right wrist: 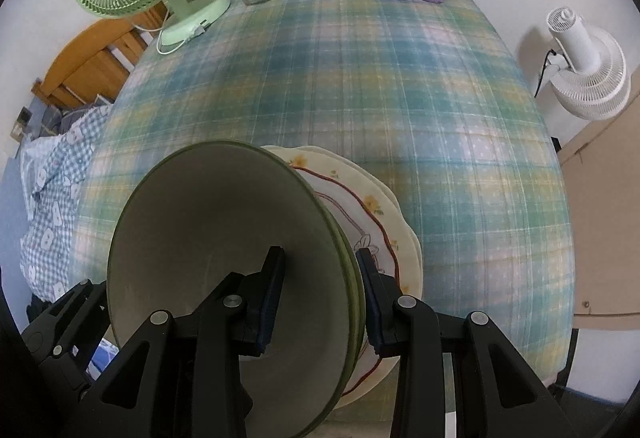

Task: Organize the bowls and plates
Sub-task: 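Lift the nested bowls and carry them over the plate stack, then lower the nested bowls onto the top plate and open both grippers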

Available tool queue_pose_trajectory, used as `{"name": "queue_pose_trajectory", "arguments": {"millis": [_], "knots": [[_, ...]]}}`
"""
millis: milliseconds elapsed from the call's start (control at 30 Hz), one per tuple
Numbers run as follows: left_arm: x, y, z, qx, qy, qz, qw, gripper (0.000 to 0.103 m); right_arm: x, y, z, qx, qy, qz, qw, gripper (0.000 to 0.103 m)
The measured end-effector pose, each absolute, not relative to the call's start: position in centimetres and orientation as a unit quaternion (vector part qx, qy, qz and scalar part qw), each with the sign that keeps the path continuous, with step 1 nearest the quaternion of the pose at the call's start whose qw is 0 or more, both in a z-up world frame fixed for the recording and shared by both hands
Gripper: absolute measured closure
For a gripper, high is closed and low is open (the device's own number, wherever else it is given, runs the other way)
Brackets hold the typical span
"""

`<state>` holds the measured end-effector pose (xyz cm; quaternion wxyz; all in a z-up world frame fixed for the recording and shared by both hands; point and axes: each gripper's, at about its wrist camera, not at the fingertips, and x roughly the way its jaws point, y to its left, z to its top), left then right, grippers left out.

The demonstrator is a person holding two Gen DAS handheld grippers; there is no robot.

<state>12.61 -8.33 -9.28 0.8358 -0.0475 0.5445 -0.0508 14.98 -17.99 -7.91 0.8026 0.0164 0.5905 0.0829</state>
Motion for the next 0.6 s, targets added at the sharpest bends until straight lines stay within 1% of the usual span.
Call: {"name": "queue_pose_trajectory", "arguments": {"millis": [400,567,600], "knots": [[12.8,-8.7,-9.5,-0.042,0.546,-0.037,0.836,0.049,15.0,-18.5,-8.1,0.023,0.591,0.098,0.801,0.064],[12.4,-8.9,-9.0,-0.034,0.543,-0.035,0.838,0.043,14.3,-18.4,-7.6,0.015,0.579,0.098,0.809,0.063],[12.3,-8.9,-8.9,-0.032,0.541,-0.034,0.84,0.038,14.2,-18.4,-7.5,0.016,0.578,0.098,0.81,0.062]]}}
